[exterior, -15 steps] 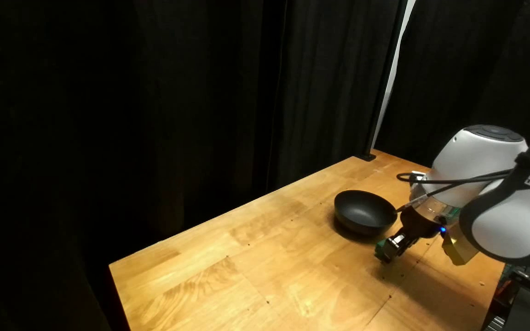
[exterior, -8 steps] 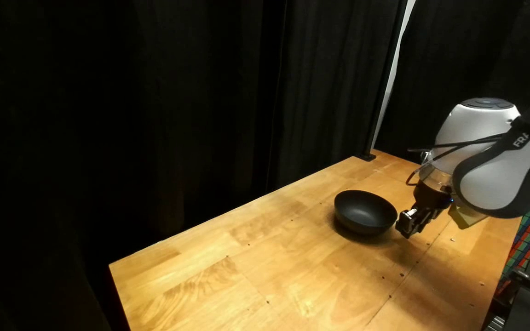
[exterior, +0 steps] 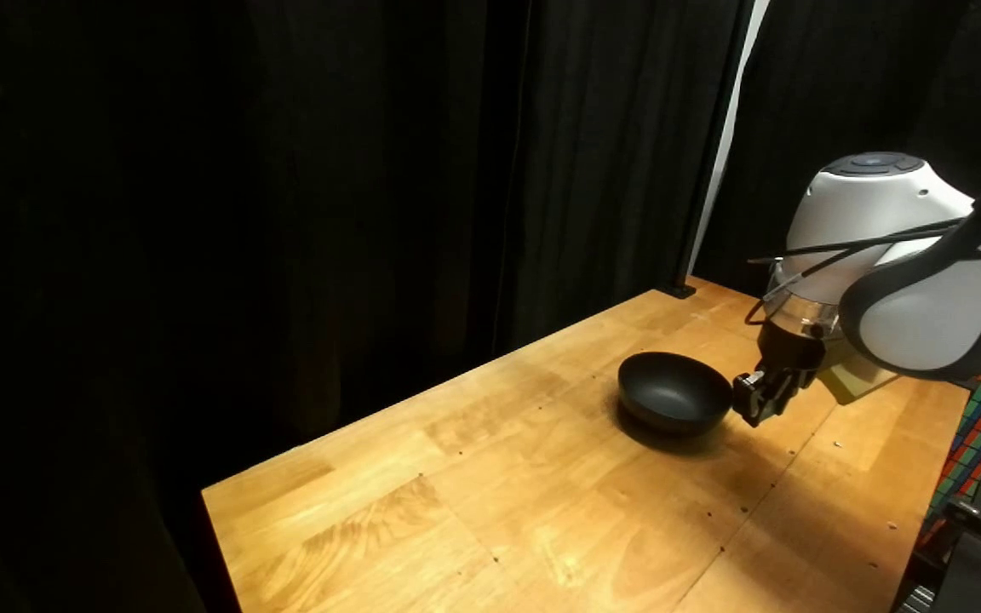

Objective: Pick up the green object from the table and put it in the bowl

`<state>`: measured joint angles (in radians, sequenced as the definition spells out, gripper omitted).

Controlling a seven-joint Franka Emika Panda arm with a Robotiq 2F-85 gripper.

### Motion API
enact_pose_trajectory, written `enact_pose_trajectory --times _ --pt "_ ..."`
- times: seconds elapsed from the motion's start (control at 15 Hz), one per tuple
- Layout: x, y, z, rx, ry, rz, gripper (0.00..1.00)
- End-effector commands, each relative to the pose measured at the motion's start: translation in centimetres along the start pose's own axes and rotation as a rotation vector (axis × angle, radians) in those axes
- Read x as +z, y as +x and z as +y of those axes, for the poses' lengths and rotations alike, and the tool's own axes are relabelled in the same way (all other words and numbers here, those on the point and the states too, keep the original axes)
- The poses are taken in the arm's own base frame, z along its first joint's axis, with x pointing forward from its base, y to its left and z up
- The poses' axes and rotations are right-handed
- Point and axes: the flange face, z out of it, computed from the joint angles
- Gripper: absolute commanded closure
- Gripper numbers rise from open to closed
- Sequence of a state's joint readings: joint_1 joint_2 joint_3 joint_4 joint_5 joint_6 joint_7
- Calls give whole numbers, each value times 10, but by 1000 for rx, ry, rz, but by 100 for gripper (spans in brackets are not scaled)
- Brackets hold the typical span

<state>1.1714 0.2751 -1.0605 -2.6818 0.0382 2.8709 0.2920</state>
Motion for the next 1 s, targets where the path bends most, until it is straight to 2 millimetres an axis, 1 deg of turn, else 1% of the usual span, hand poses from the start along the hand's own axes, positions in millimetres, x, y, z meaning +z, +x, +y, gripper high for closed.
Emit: enact_pose_trajectory --times 0.0,0.07,0.27,0.4,0.47,0.53,0.67,0.8,0.93 --pt "-24 13 -14 9 -19 54 82" --pt "-28 13 -16 10 -23 58 82" --pt "-45 22 -28 9 -19 113 82" --pt "-52 25 -35 8 -3 125 82" --pt "-53 25 -38 12 8 127 32" --pt "-54 26 -40 12 5 129 31" --pt "-56 27 -38 12 15 120 17" --pt "-55 26 -30 -15 38 48 2" --pt "-52 20 -16 -68 80 -56 0"
